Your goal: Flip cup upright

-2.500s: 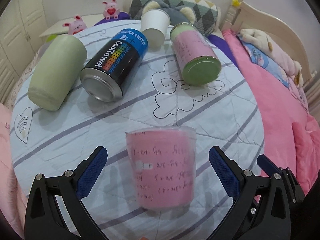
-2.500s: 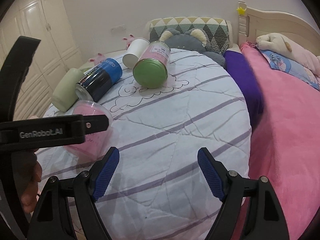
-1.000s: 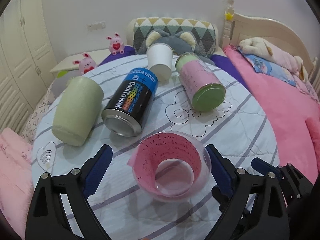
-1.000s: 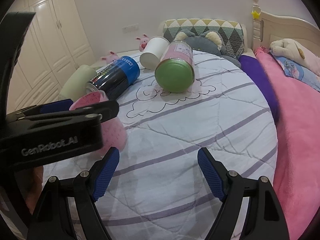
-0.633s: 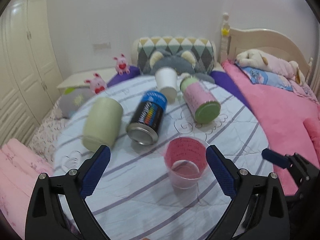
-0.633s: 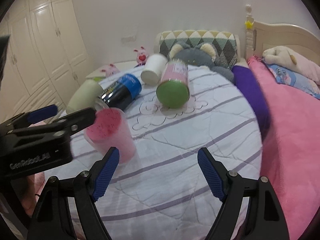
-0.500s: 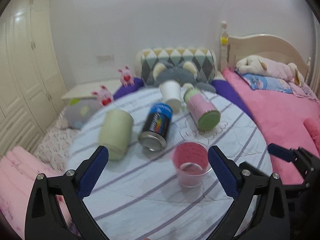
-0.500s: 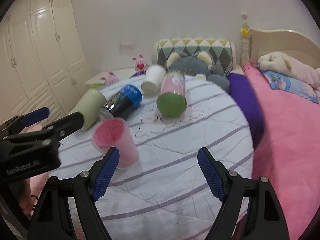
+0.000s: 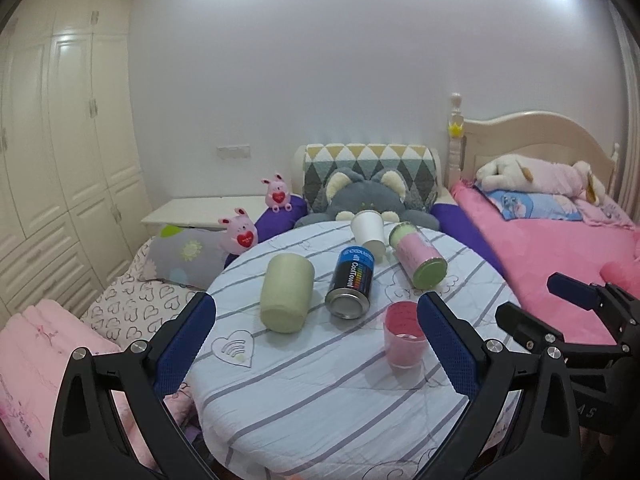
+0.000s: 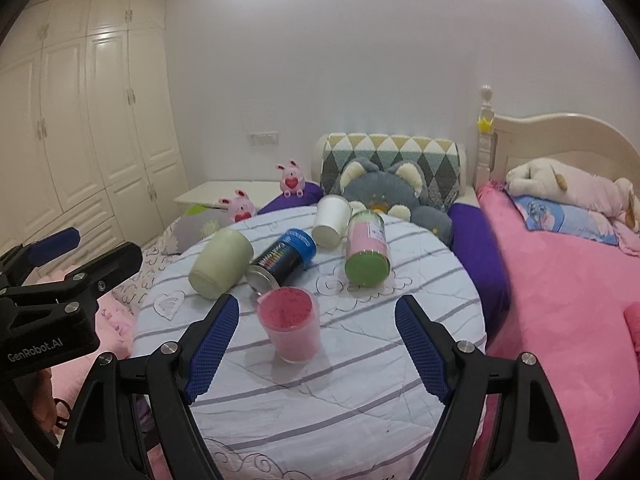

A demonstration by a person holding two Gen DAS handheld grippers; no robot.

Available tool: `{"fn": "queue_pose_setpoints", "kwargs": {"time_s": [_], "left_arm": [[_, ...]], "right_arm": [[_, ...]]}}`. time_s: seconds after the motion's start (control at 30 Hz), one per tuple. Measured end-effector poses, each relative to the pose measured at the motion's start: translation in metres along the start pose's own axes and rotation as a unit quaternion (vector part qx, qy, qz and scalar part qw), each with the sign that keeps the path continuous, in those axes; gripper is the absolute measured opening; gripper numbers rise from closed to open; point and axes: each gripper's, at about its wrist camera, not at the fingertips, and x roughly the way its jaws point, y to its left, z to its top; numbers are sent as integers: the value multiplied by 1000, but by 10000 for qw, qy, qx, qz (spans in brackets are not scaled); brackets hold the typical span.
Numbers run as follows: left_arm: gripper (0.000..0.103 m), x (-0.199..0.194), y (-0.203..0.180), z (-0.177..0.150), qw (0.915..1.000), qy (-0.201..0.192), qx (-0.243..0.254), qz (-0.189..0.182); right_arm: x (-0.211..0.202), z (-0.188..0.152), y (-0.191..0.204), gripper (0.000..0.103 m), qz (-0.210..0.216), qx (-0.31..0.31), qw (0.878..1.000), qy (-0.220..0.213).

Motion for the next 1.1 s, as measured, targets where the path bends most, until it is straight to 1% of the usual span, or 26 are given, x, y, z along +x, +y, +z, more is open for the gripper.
{"fn": "queue_pose_setpoints", "kwargs": {"time_s": [0.17,0.37,0.63,0.83,1.1], "left_arm": [[102,-15,15,-1,9999,-126,-34,14],[103,-21,31,-1,9998,-182,-64,80],[103,-14,43,-11,10000,41,30,14],[103,-6,45,-21,9995,259,50,-174],[103,-1,39,-26,9987,356,62,-356]], "right_arm": [[-9,2,8,82,-74,26,9999,-126],[-16,6,15,82,-245,102,9993,-282],[-20,6,34,82,-318,136,9985,-415],[-18,2,45,82,-362,98,9989,-291],[-20,-2,47,82,-495,72,9986,-174]]}}
